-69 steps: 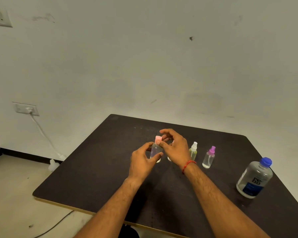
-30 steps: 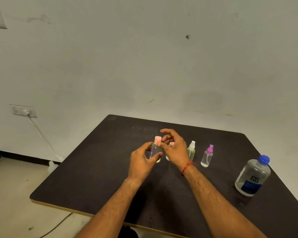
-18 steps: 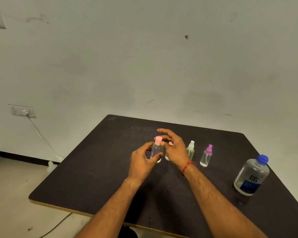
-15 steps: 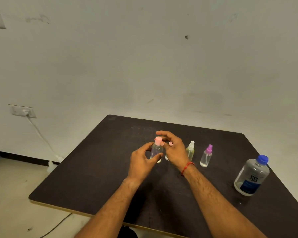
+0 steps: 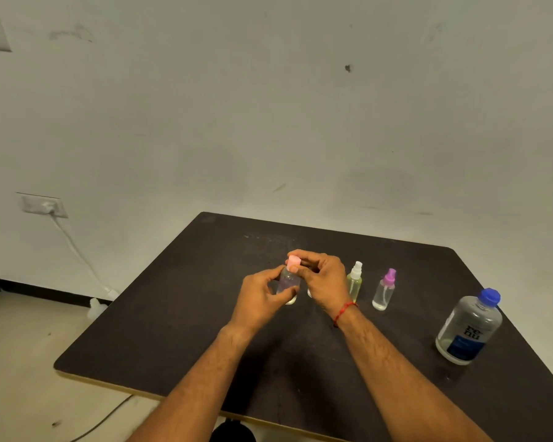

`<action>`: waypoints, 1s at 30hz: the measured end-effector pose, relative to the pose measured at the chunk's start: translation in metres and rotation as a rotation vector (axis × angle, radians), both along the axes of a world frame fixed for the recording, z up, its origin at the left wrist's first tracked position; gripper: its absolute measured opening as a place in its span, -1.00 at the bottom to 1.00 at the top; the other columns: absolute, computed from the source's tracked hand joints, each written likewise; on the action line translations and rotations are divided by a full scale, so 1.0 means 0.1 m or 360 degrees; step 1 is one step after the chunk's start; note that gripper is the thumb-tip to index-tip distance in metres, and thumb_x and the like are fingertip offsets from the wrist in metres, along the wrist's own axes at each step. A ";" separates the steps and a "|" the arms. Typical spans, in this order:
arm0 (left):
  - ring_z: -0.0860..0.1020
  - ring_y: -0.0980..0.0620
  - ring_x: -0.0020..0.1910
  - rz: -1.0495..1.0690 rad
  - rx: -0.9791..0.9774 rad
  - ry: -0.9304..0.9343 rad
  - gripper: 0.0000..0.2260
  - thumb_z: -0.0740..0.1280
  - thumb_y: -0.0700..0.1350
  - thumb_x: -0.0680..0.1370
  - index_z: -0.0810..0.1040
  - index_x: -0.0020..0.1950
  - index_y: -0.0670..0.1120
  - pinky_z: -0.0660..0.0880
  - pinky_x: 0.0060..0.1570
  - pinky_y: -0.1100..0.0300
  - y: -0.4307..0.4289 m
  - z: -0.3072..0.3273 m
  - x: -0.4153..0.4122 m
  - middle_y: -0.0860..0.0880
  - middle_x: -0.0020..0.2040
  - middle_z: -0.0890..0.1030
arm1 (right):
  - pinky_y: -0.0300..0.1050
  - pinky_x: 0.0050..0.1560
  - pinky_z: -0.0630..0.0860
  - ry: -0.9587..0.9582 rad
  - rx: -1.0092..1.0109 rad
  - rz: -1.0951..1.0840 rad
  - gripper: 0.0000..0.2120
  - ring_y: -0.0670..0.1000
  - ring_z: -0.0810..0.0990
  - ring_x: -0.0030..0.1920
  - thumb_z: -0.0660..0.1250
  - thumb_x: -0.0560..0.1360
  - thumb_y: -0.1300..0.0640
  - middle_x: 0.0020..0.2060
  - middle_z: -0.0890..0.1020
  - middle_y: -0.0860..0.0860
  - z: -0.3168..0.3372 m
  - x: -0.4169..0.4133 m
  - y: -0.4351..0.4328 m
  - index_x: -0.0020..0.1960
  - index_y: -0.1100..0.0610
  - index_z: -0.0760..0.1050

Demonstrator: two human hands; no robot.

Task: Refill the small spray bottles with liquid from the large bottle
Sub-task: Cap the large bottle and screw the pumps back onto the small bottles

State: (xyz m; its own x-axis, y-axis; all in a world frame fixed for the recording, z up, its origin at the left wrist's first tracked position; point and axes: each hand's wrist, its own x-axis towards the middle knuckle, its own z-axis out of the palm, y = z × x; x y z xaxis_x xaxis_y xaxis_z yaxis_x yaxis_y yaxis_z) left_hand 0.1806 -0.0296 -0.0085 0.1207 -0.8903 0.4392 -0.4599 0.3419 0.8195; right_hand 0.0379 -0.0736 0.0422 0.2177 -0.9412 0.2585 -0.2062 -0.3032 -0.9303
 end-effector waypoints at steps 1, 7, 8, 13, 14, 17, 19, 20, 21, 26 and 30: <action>0.64 0.08 -0.17 0.0017 -0.0012 -0.0019 -0.71 0.50 0.00 0.50 0.65 0.22 0.10 0.59 -0.11 0.20 0.00 -0.01 -0.01 0.16 -0.04 0.70 | 0.01 0.17 0.60 0.0026 -0.0016 -0.0064 -0.73 -0.05 0.65 0.07 0.49 0.43 0.20 -0.01 0.68 -0.01 -0.01 0.03 0.02 0.10 0.00 0.66; 0.60 0.23 -0.28 0.0085 -0.0060 -0.0039 -0.78 0.47 0.01 0.54 0.67 0.15 -0.02 0.45 -0.28 0.40 -0.02 -0.04 -0.07 0.15 -0.19 0.68 | -0.53 -0.14 0.44 0.0179 -0.0160 -0.0350 -0.73 -0.17 0.55 -0.14 0.49 0.45 0.18 -0.06 0.61 0.03 -0.06 0.15 0.12 0.13 0.02 0.66; 0.58 0.23 -0.31 0.0103 -0.0059 -0.0043 -0.79 0.46 0.01 0.54 0.67 0.12 -0.03 0.44 -0.30 0.40 -0.03 -0.05 -0.08 0.14 -0.21 0.67 | -0.58 -0.16 0.40 0.0186 -0.0188 -0.0389 -0.74 -0.22 0.52 -0.17 0.48 0.45 0.18 -0.08 0.61 0.01 -0.07 0.16 0.12 0.12 0.01 0.67; 0.54 0.21 -0.38 0.0125 -0.0022 -0.0063 -0.80 0.46 0.03 0.54 0.66 0.12 0.00 0.41 -0.33 0.39 -0.08 -0.08 -0.08 0.13 -0.25 0.66 | -0.37 0.29 0.39 0.0054 -0.0092 -0.0360 -0.74 -0.42 0.52 -0.21 0.48 0.45 0.22 -0.09 0.71 -0.08 -0.07 0.20 0.13 0.13 0.07 0.66; 0.56 0.22 -0.36 0.0116 -0.0019 -0.0056 -0.80 0.46 0.02 0.53 0.67 0.12 0.00 0.41 -0.32 0.40 -0.09 -0.08 -0.08 0.14 -0.23 0.67 | -0.26 0.29 0.46 0.0019 -0.0029 -0.0327 -0.71 -0.39 0.54 -0.16 0.49 0.44 0.21 -0.03 0.71 -0.08 -0.07 0.20 0.12 0.16 0.07 0.64; 0.64 0.22 -0.20 0.0123 -0.0021 -0.0009 -0.82 0.47 0.02 0.53 0.68 0.09 0.01 0.50 -0.23 0.38 -0.13 -0.09 -0.04 0.15 -0.15 0.70 | -0.46 0.12 0.47 -0.0046 0.0057 -0.0229 -0.54 -0.25 0.57 0.07 0.50 0.43 0.22 0.10 0.66 -0.08 -0.16 0.16 0.10 0.30 0.08 0.55; 0.65 0.25 -0.08 0.0140 0.0034 0.0043 -0.80 0.48 0.04 0.52 0.67 0.11 0.04 0.56 -0.10 0.36 -0.19 -0.12 0.01 0.19 -0.06 0.70 | -0.53 0.04 0.44 -0.0029 0.0059 -0.0229 -0.49 -0.20 0.57 0.13 0.50 0.43 0.23 0.13 0.64 -0.08 -0.25 0.10 0.10 0.35 0.08 0.50; 0.64 0.28 -0.02 0.0149 0.0074 0.0066 -0.75 0.49 0.03 0.50 0.66 0.16 0.05 0.57 -0.02 0.36 -0.23 -0.14 0.03 0.20 -0.01 0.69 | -0.48 0.07 0.46 -0.0025 0.0067 -0.0227 -0.48 -0.21 0.58 0.12 0.50 0.43 0.23 0.15 0.64 -0.07 -0.30 0.07 0.11 0.36 0.08 0.49; 0.63 0.28 0.02 0.0163 0.0104 0.0080 -0.70 0.50 0.02 0.50 0.64 0.21 0.05 0.57 0.05 0.35 -0.26 -0.16 0.05 0.20 0.04 0.68 | -0.41 0.13 0.48 -0.0031 0.0092 -0.0224 -0.49 -0.24 0.58 0.10 0.50 0.42 0.23 0.16 0.64 -0.06 -0.35 0.03 0.12 0.35 0.08 0.50; 0.61 0.13 0.14 0.0274 0.0227 0.0083 -0.59 0.51 -0.08 0.49 0.58 0.33 -0.04 0.52 0.18 0.23 -0.46 -0.25 0.10 0.05 0.17 0.67 | -0.40 0.08 0.50 -0.0056 0.0168 -0.0309 -0.53 -0.23 0.61 0.04 0.51 0.42 0.23 0.13 0.66 -0.07 -0.55 -0.20 0.17 0.30 0.08 0.54; 0.61 0.09 0.12 0.0341 0.0306 0.0052 -0.58 0.52 -0.11 0.48 0.58 0.33 -0.07 0.53 0.19 0.17 -0.59 -0.31 0.10 0.00 0.18 0.67 | -0.44 0.03 0.51 -0.0091 0.0186 -0.0383 -0.56 -0.25 0.63 -0.02 0.51 0.42 0.26 0.06 0.67 -0.09 -0.63 -0.32 0.12 0.28 0.11 0.56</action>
